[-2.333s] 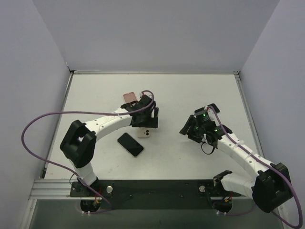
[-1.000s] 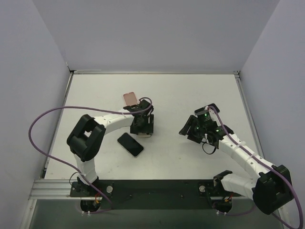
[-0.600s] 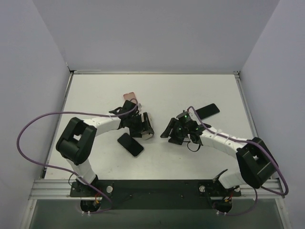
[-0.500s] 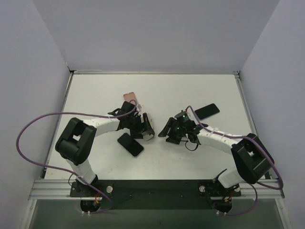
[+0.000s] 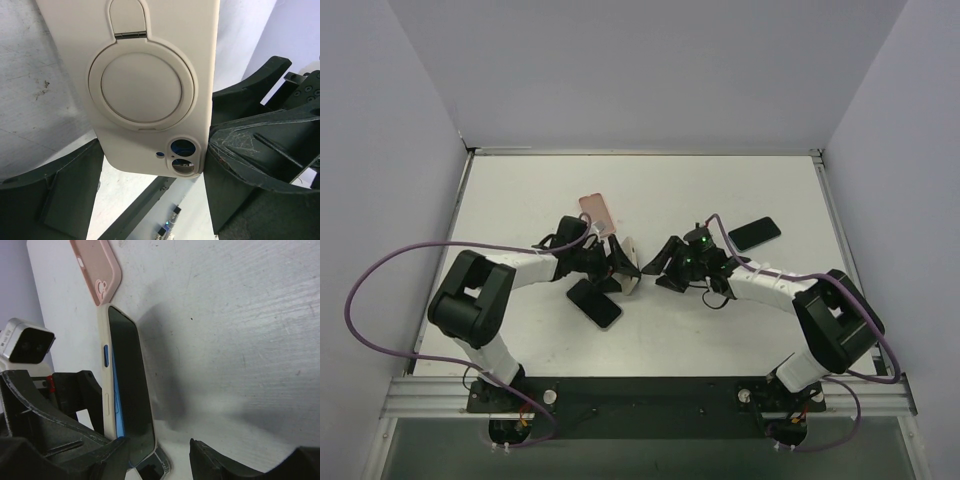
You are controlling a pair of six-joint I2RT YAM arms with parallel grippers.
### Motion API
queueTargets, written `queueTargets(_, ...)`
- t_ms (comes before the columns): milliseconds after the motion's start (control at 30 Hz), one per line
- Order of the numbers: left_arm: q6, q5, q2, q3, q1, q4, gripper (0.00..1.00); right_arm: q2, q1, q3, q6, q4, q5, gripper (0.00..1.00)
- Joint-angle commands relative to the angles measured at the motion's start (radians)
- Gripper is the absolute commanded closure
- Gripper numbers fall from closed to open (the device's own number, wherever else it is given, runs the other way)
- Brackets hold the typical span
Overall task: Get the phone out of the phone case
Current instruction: Remove the phone case from the phone.
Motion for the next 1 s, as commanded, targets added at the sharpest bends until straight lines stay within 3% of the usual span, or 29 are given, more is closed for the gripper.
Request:
queueTargets(0, -0.084, 0.116, -0.036, -0.026, 0.012, 0.160, 0.71, -0.019, 0.008, -0.009, 0.001, 0.102, -0.044, 0.49)
queueTargets(133, -0.145, 0.156, -0.041, -0.062, 0.024, 0.257, 0.74, -0.056, 0.010, -0.054, -0.013, 0.126, -0.044, 0.49)
queueTargets(333, -0.124, 0.166, -0.067, -0.099, 0.026, 0.275, 1.00, -0.105, 0.002, -0.098, -0.004, 0.133, -0.027, 0.49)
queueTargets(967, -0.082, 0.153, -0.119, -0.149, 0.027, 0.257, 1.00, -0.018, 0.009, 0.037, -0.011, 0.084, -0.048, 0.49)
